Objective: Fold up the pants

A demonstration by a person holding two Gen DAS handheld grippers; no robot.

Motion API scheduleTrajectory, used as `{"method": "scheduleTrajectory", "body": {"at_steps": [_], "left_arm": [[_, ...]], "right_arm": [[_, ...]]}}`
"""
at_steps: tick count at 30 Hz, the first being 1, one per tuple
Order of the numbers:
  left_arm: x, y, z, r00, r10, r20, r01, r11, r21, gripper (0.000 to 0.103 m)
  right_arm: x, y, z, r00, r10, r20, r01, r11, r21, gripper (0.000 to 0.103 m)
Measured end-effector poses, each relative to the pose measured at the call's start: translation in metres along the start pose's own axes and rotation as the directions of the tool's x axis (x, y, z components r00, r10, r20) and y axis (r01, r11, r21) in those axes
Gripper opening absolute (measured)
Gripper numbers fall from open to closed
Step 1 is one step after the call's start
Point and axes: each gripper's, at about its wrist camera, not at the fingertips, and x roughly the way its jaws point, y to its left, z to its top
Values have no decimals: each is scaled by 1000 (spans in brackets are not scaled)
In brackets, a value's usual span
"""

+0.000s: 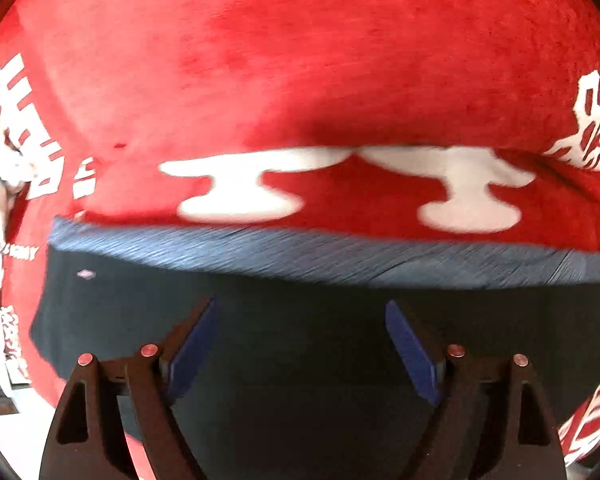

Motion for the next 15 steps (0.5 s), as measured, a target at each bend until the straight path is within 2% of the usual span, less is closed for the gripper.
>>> {"method": "scheduleTrajectory", "body": {"at_steps": [5,9,15], "left_arm": [[3,60,-19,1000,-9,2,9,1000,11,86],[15,121,-29,998,-56,4,56,998,-7,86],[23,214,-48,996,-64,55,66,997,-36,86]], "right_arm": [[35,71,-35,995,13,-102,-29,987,-160,39],[78,149,-67,986,-3,-168,-52,945,-323,39],[164,309,-108,961,-53,-272,-127,788,-602,39]]}}
